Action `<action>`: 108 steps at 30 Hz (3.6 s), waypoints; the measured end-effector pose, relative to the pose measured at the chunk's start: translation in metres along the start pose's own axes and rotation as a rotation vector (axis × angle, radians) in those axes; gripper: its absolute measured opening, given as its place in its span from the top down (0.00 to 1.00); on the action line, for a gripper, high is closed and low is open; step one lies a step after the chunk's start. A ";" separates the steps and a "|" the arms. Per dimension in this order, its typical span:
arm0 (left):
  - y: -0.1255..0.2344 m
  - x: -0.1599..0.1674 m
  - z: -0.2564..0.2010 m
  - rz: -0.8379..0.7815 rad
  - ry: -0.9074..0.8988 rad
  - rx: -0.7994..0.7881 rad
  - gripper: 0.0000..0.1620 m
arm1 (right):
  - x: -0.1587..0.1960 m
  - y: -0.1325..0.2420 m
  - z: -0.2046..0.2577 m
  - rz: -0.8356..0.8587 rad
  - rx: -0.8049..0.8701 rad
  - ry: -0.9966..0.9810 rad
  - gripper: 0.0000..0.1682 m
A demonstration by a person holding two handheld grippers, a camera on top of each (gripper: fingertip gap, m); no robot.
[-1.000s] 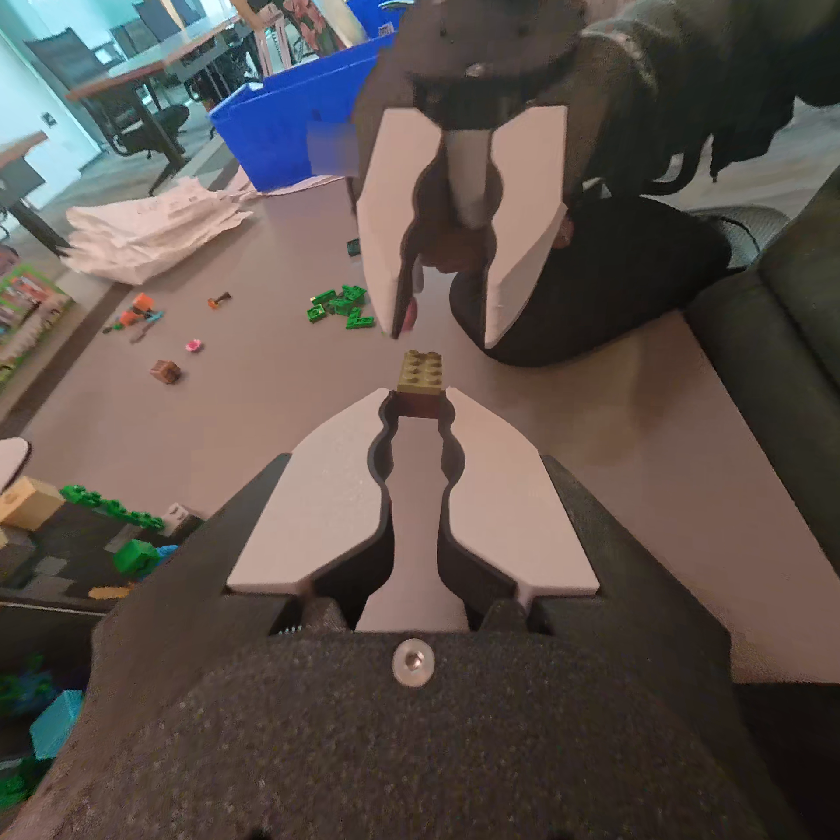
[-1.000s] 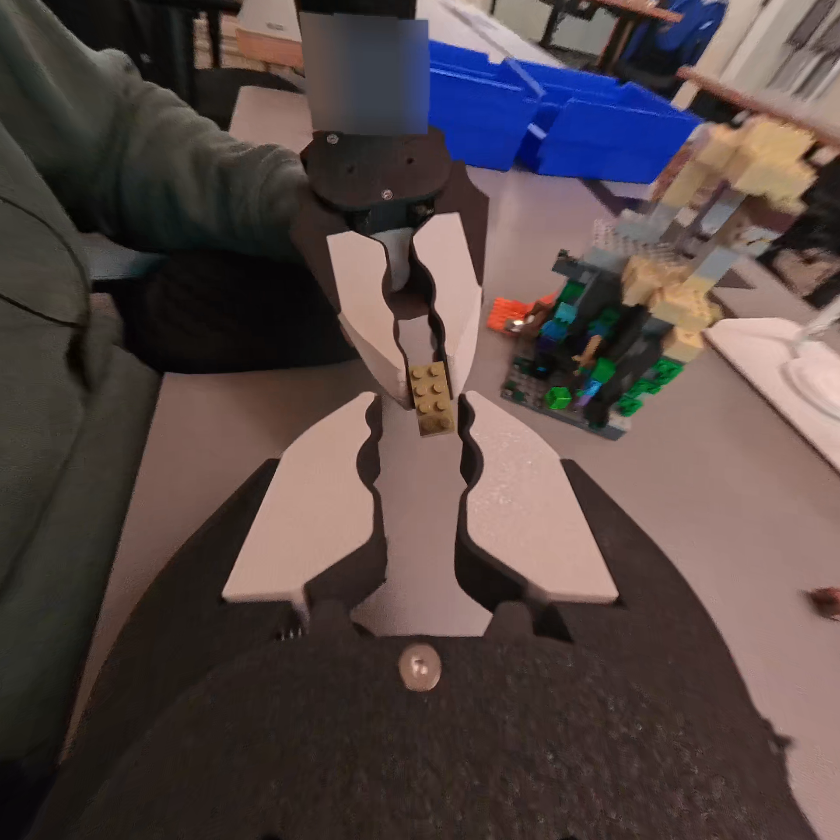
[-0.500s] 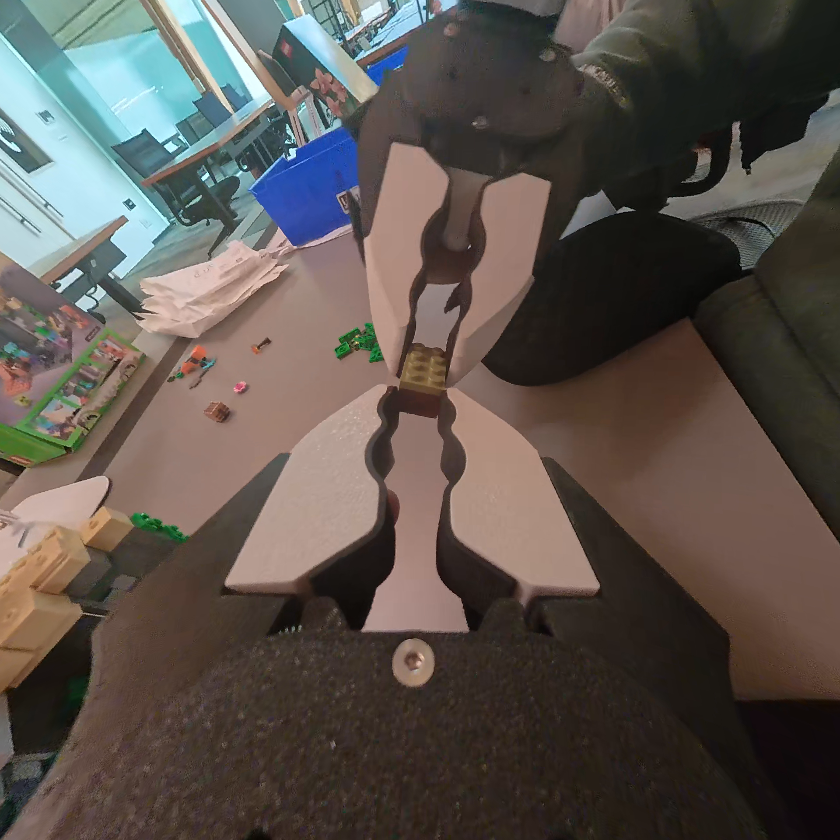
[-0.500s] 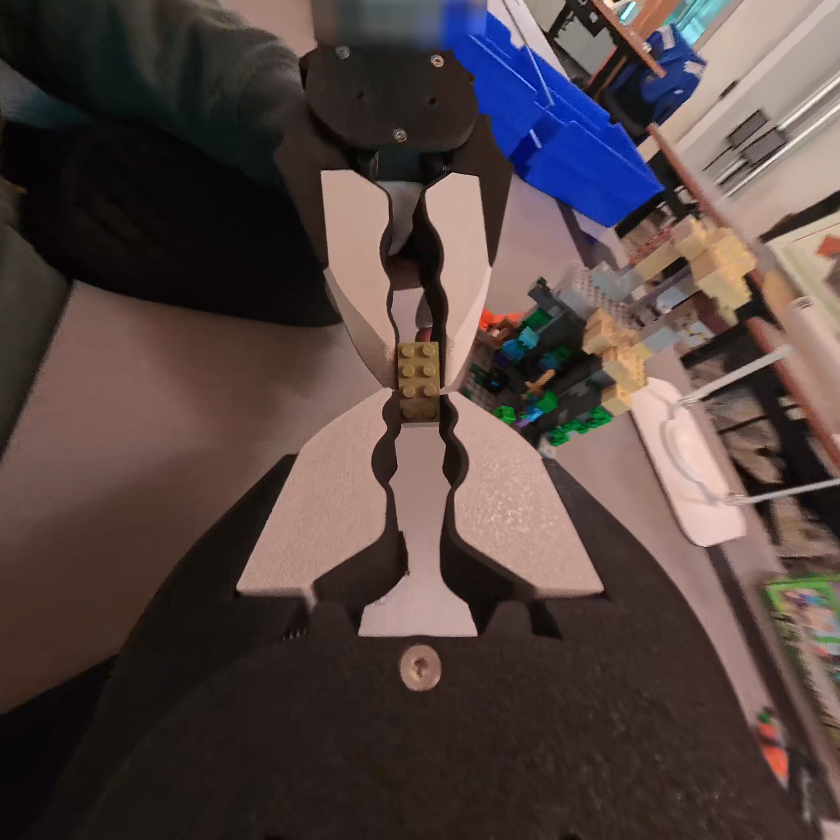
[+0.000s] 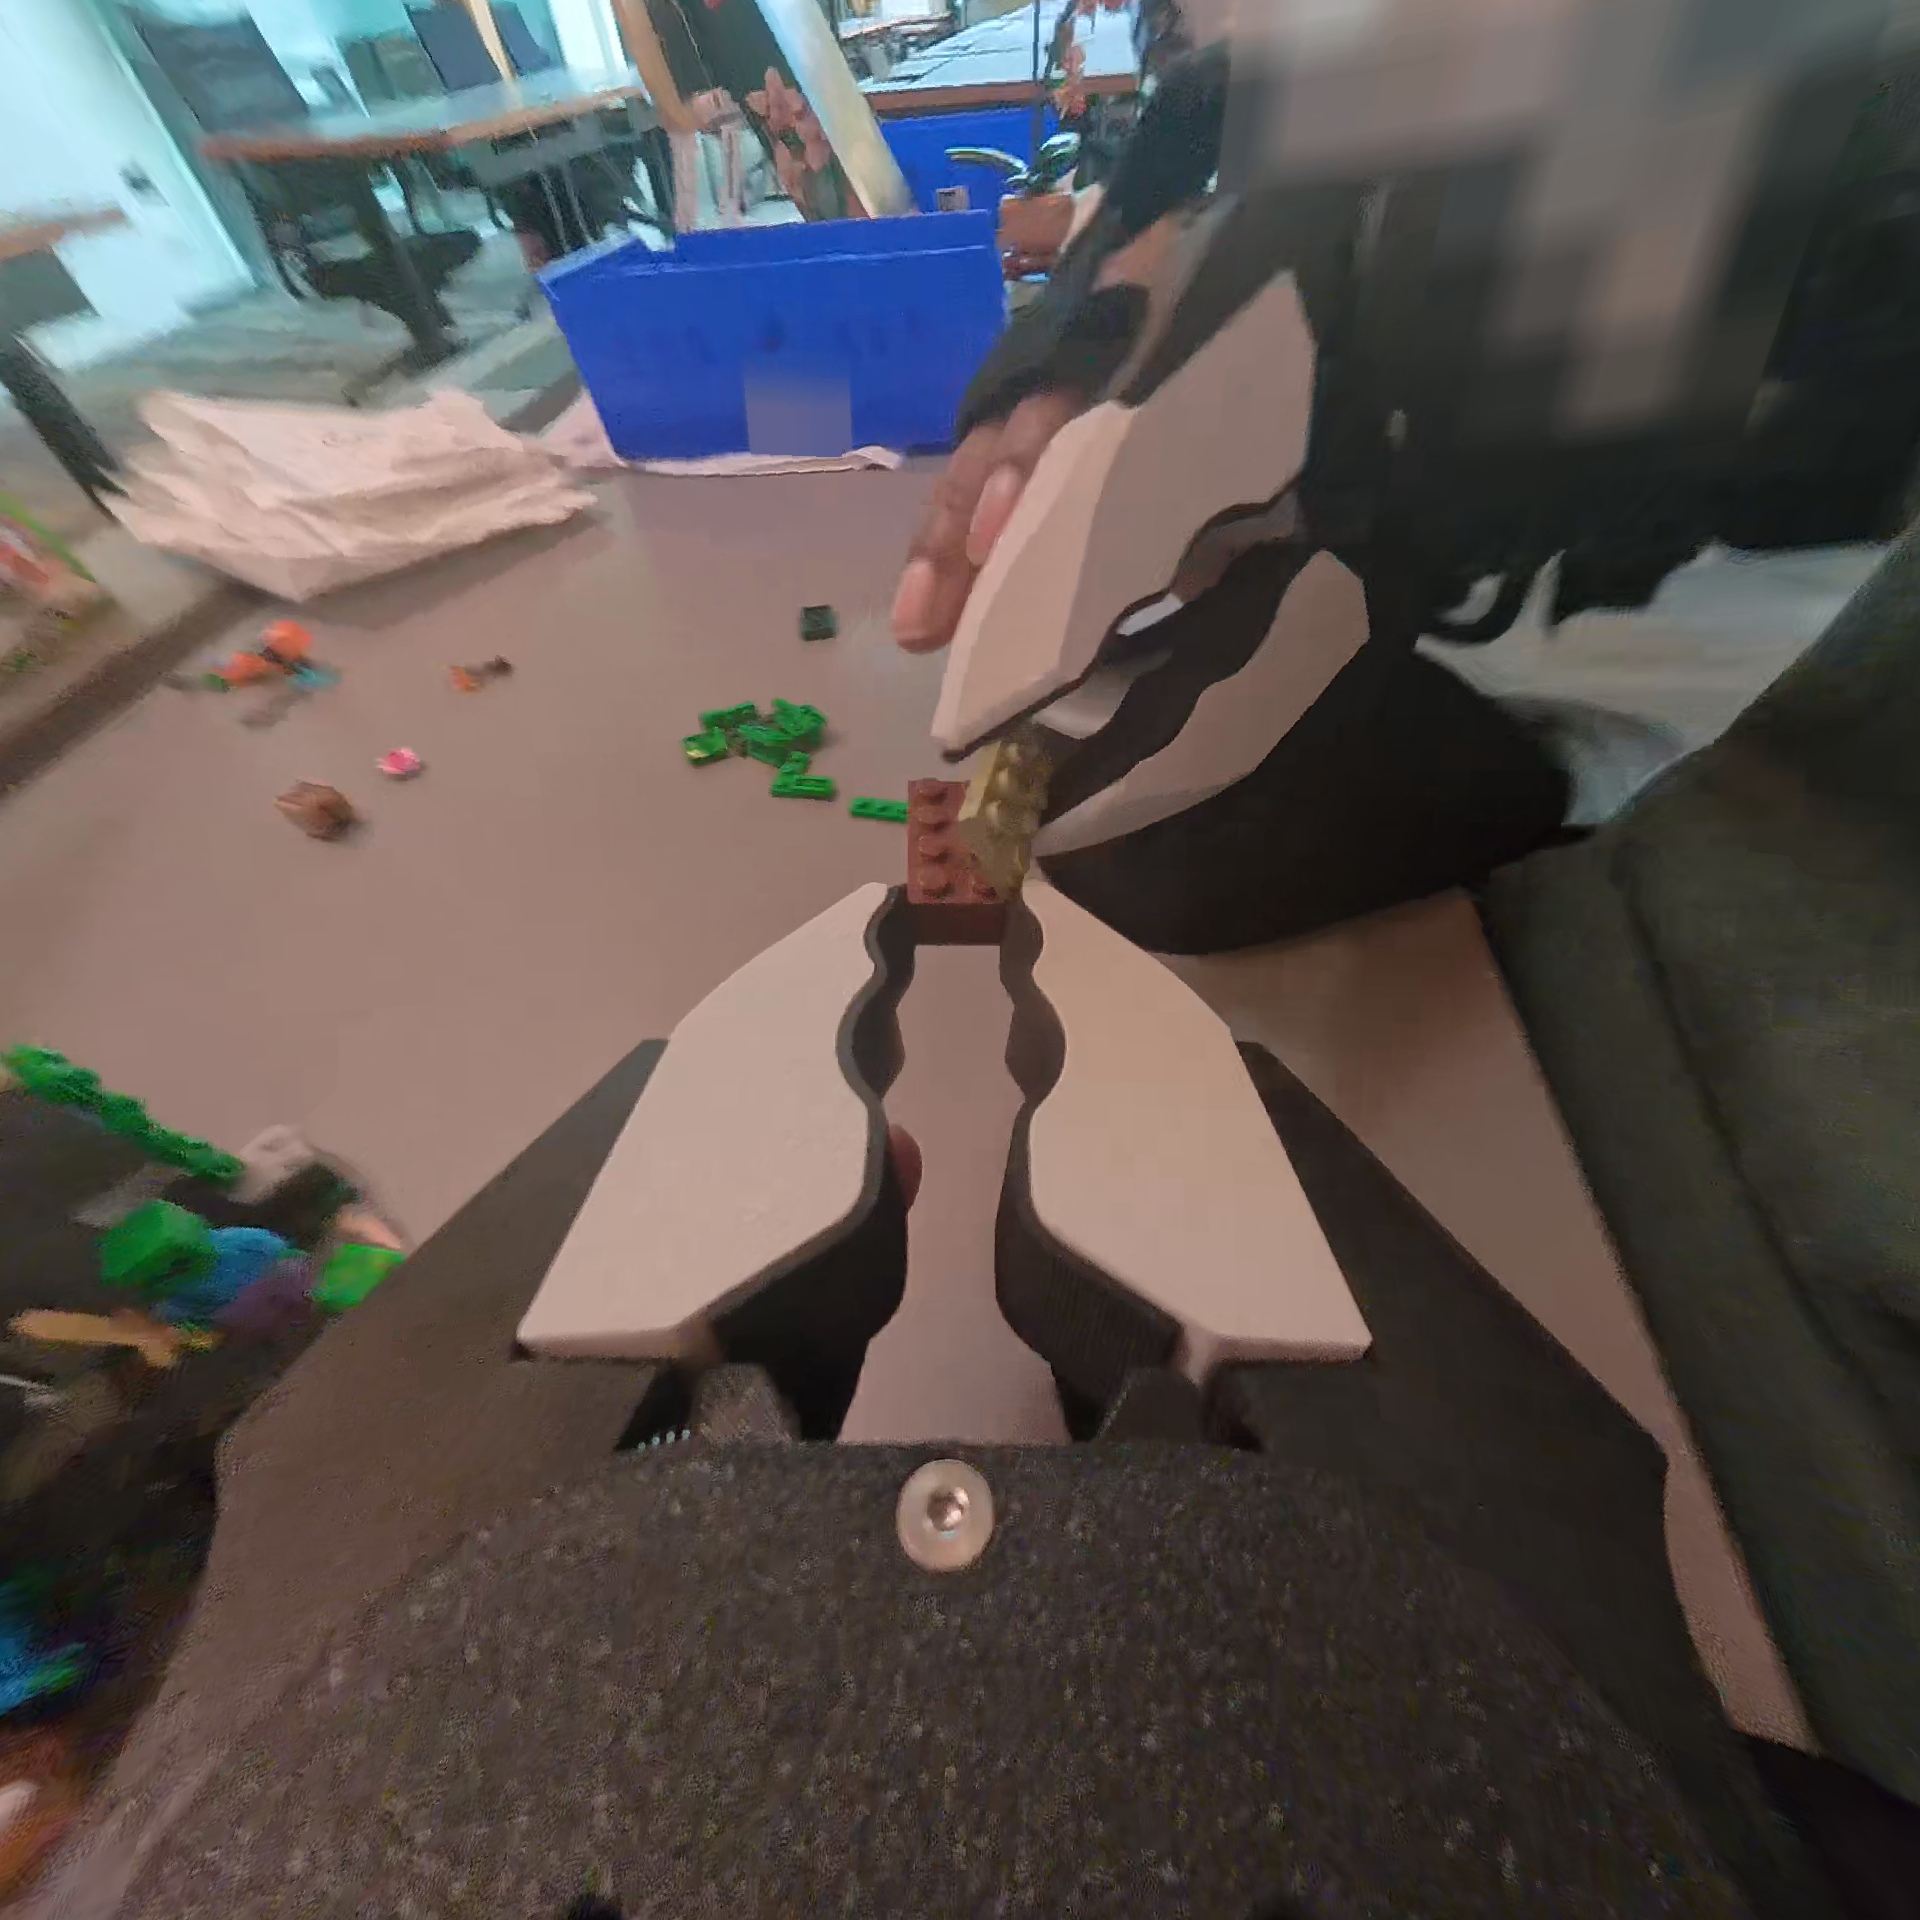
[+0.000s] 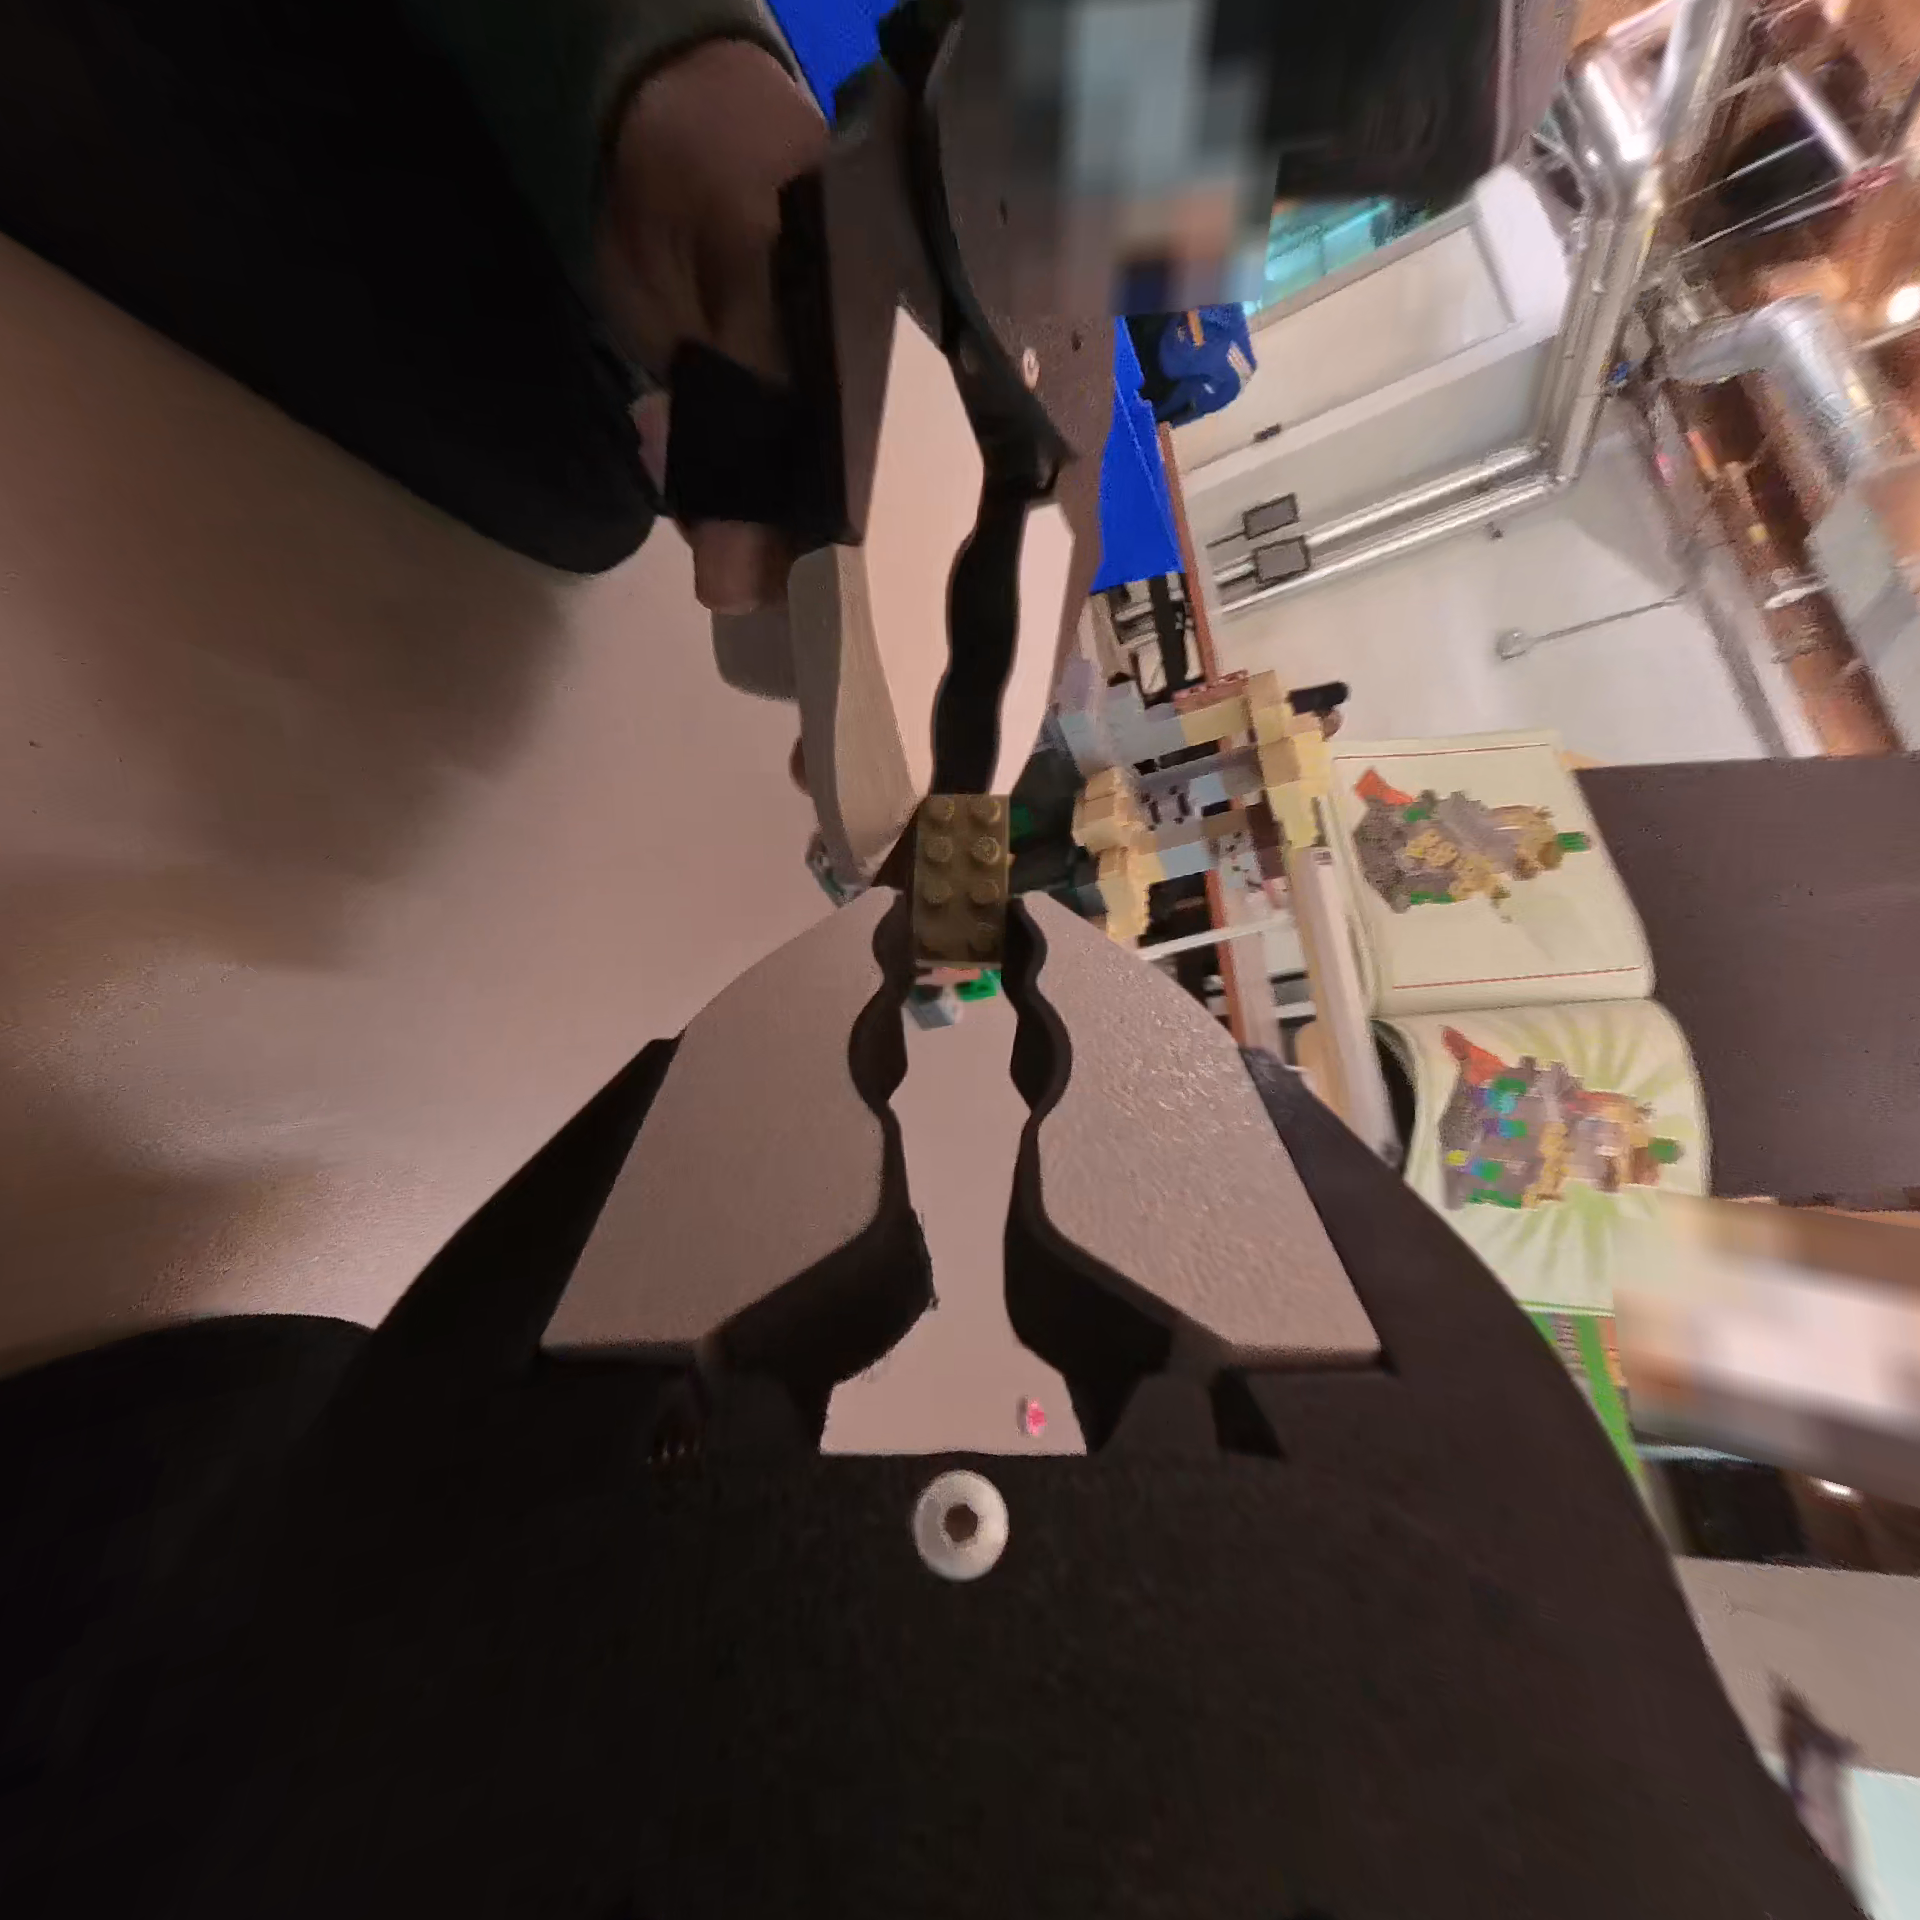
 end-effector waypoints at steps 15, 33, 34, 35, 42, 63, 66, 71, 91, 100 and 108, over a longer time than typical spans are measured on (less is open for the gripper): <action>0.002 0.007 0.012 0.050 -0.016 -0.101 0.90 | 0.052 0.009 -0.031 0.168 -0.094 -0.521 0.90; 0.001 0.016 0.024 0.059 0.106 -0.128 0.89 | 0.167 0.034 -0.051 0.461 -0.172 -1.227 0.82; 0.001 0.016 0.023 0.065 0.102 -0.124 0.89 | 0.167 0.034 -0.052 0.461 -0.171 -1.225 0.82; 0.000 0.016 0.023 0.073 0.098 -0.124 0.89 | 0.167 0.033 -0.054 0.460 -0.167 -1.221 0.82; -0.002 0.017 0.021 0.089 0.084 -0.122 0.89 | 0.184 0.048 -0.080 0.537 -0.034 -1.162 0.82; -0.009 0.021 0.018 0.143 0.064 -0.082 0.89 | 0.249 0.016 -0.050 0.723 -0.780 -0.935 0.91; -0.009 0.022 0.018 0.147 0.060 -0.078 0.89 | 0.227 0.002 -0.054 0.569 -0.783 -1.095 0.90; -0.009 0.022 0.018 0.152 0.058 -0.083 0.89 | 0.233 -0.008 -0.056 0.605 -0.680 -1.073 0.82; -0.011 0.018 0.006 0.146 -0.110 -0.075 0.89 | 0.035 -0.027 0.005 0.234 -0.608 -0.584 0.90; 0.003 0.012 0.017 0.052 -0.002 -0.145 0.87 | 0.124 -0.003 -0.036 0.593 -0.476 -0.616 0.90; 0.002 0.015 0.022 0.075 0.033 -0.180 0.88 | 0.205 0.034 -0.036 0.862 -0.453 -0.832 0.90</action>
Point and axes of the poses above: each gripper's, where its closed fingertips meet, y back along the fingers, x out of its underside, z = x × y across the jaws, the point moved 7 cm from there along y, back along the fingers, and after that the axes turned 13 degrees about x, right-handed, at the moved point
